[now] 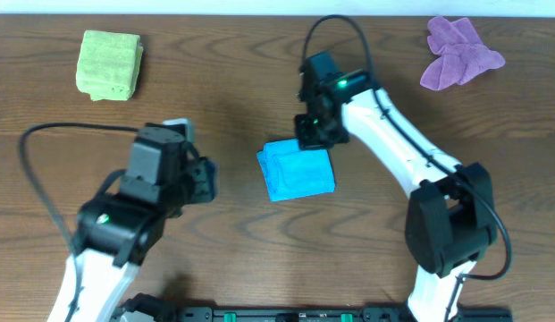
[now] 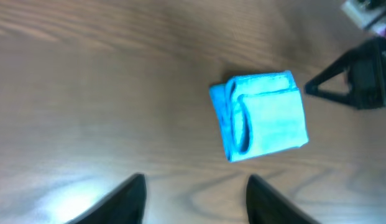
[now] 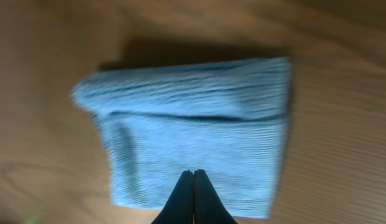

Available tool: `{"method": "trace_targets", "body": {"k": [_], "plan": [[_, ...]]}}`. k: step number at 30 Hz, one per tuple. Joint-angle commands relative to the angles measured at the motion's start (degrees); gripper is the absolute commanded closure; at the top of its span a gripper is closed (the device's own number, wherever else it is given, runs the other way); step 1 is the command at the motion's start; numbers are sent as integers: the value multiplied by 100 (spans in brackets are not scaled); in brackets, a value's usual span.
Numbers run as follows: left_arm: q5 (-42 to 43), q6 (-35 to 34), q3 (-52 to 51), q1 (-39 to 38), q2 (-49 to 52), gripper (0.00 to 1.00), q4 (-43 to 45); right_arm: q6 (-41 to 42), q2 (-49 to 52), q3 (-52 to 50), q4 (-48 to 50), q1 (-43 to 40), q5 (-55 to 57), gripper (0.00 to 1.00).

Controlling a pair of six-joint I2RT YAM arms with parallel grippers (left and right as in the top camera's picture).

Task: Fold the cloth

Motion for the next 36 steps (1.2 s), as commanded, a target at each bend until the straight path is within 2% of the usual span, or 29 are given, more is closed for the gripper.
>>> {"method": "trace_targets", "body": {"k": [1, 2, 6, 10, 16, 20, 22, 31, 36], "plan": [[743, -142, -522, 17, 369, 19, 629, -98, -105, 13, -4, -260, 111, 98], [992, -155, -688, 17, 531, 4, 960, -153, -105, 11, -9, -330, 136, 98], [2175, -411, -1296, 17, 1344, 5, 2345, -387, -83, -48, -4, -509, 214, 98], [2778, -658, -1593, 17, 2105, 5, 3165, -507, -81, -317, 131, -601, 201, 99], [2951, -695, -1631, 17, 2874, 5, 3585, -498, -81, -1180, 857, -721, 101, 98], [3193, -935, -1775, 17, 3220, 5, 4295, -450, -81, -1504, 1211, -833, 20, 99], [3228, -1038, -1829, 17, 3357, 5, 4592, -450, -81, -1596, 1338, -852, -11, 98], [3366, -1209, -1829, 7, 3963, 5, 4905, -308, 46, -1696, 1746, -855, -48, 98], [3556, -1453, -1829, 4, 4216, 5, 5257, -212, 260, -1696, 1912, -837, -599, 98]]}}
